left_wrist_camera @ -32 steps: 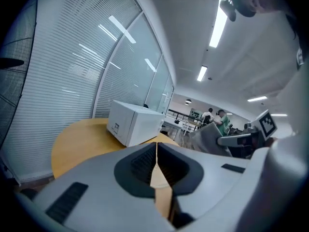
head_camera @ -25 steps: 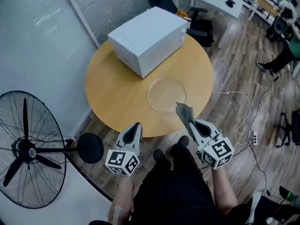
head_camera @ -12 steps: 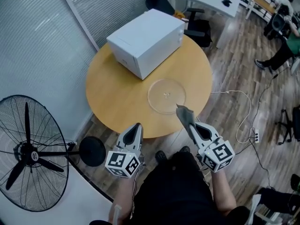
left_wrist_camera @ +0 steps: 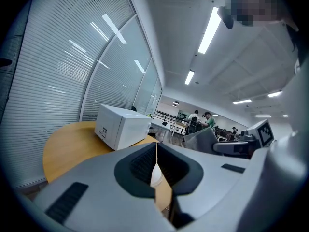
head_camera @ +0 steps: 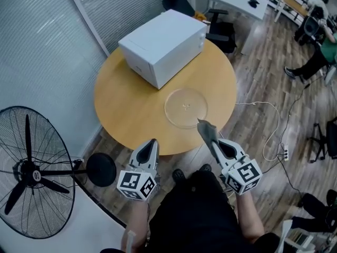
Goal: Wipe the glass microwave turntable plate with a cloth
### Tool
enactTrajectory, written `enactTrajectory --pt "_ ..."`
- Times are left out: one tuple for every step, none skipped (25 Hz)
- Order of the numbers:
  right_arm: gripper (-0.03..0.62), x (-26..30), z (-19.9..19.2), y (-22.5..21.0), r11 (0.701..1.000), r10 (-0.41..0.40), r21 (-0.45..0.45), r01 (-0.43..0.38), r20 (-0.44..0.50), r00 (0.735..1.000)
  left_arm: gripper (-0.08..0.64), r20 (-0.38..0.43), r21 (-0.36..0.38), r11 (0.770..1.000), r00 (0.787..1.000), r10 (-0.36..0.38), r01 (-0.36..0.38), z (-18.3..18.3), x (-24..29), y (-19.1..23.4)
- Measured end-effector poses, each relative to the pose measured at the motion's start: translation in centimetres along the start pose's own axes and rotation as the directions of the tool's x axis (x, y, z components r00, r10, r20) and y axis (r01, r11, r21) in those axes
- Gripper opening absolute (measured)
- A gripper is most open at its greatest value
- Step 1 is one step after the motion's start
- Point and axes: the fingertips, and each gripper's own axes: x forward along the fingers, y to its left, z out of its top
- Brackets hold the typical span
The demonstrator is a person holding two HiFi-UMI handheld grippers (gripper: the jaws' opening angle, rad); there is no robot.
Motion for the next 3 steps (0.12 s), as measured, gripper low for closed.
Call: enactTrajectory --pt "0.02 0.07 -0.07 0.04 1.0 -0.002 -0.003 0.002 -0.003 1.0 0.002 0.0 -0.002 1.0 1.0 -0.002 0.002 -0.14 0.1 0.05" --pt "0.02 0.14 -0.17 0.08 1.0 -0.003 -0.006 0.003 -0.006 1.0 0.002 -0.001 -0.003 1.0 1.0 -0.004 0.004 -0.3 0.21 0.1" --pt "0.02 0.22 -0.28 0.11 1.0 -0.005 -0.009 0.005 -0.009 1.0 0.002 -0.003 -0.004 1.0 1.0 -0.006 0.006 -0.47 0.31 0.16"
